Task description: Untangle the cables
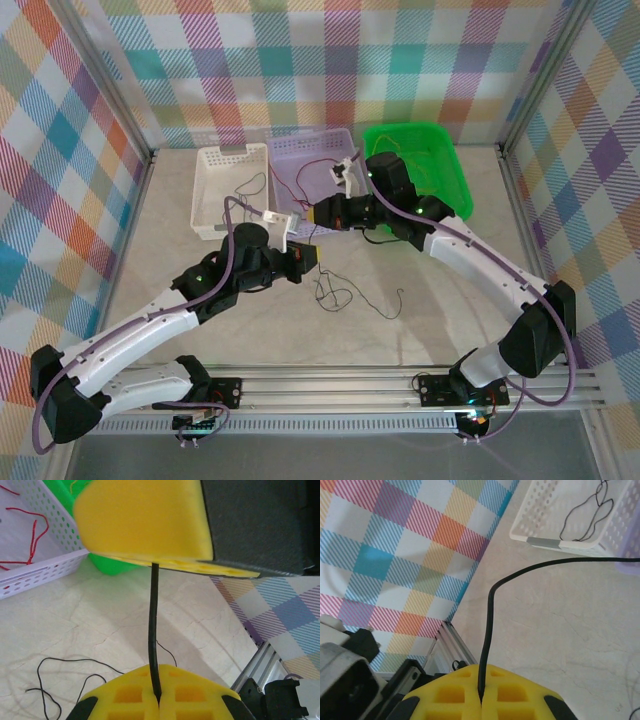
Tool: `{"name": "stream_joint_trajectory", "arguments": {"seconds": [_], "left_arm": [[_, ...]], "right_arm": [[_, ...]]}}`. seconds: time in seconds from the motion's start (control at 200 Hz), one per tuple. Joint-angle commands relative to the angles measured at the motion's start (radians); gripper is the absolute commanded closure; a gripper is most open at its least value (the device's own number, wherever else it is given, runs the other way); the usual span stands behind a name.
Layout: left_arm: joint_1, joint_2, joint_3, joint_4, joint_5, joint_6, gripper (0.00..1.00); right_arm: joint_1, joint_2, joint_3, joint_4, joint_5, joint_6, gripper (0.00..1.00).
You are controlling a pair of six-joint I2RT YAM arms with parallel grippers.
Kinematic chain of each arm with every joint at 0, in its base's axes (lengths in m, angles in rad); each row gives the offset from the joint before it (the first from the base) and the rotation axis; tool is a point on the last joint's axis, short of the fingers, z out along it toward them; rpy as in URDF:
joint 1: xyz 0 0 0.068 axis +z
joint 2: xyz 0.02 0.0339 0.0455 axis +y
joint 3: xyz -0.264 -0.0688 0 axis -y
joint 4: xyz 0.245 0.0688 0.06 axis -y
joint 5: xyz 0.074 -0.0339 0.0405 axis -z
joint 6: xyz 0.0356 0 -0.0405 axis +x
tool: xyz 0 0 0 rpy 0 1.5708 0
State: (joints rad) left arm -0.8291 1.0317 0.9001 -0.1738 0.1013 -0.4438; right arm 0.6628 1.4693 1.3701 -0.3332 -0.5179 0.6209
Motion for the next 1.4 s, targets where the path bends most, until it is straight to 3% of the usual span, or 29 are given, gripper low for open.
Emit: {"name": "stream_joint_trajectory", "arguments": {"seconds": [0.0,0.09,0.21,0.375,0.85,1.035,1.395], "left_arm": [[-0.014,-0.044,0.028,-0.026,-0.039,0.012,1.0],[-0.014,-0.054,0.033,-0.057,-0.071,0.008,1.0],[-0.012,-0.05,0.078,-0.167,-0.117,0.027,1.0],[0.019,-0.043,0.156,-0.289,-0.152,0.07,1.0],[0.309,0.016,0.409,-0.528,-0.024,0.124,1.0],[0.36,0.039,0.518,-0.548,-0.035,0.135,1.0],[0.434,0.143,0.645,-0.517,-0.166,0.226,1.0]], "right_arm": [[0.007,-0.058,-0.022,-0.032,0.073,-0.019,0.93],[0.006,-0.101,-0.049,-0.039,0.144,-0.04,0.85],[0.0,-0.169,-0.087,-0.069,0.247,-0.071,0.63],[-0.021,-0.278,-0.141,-0.132,0.358,-0.13,0.47],[-0.04,-0.831,-0.404,-0.262,0.794,-0.408,0.0],[-0.04,-1.028,-0.541,-0.314,0.94,-0.503,0.0],[-0.04,-1.209,-0.688,-0.33,1.043,-0.577,0.0]]}}
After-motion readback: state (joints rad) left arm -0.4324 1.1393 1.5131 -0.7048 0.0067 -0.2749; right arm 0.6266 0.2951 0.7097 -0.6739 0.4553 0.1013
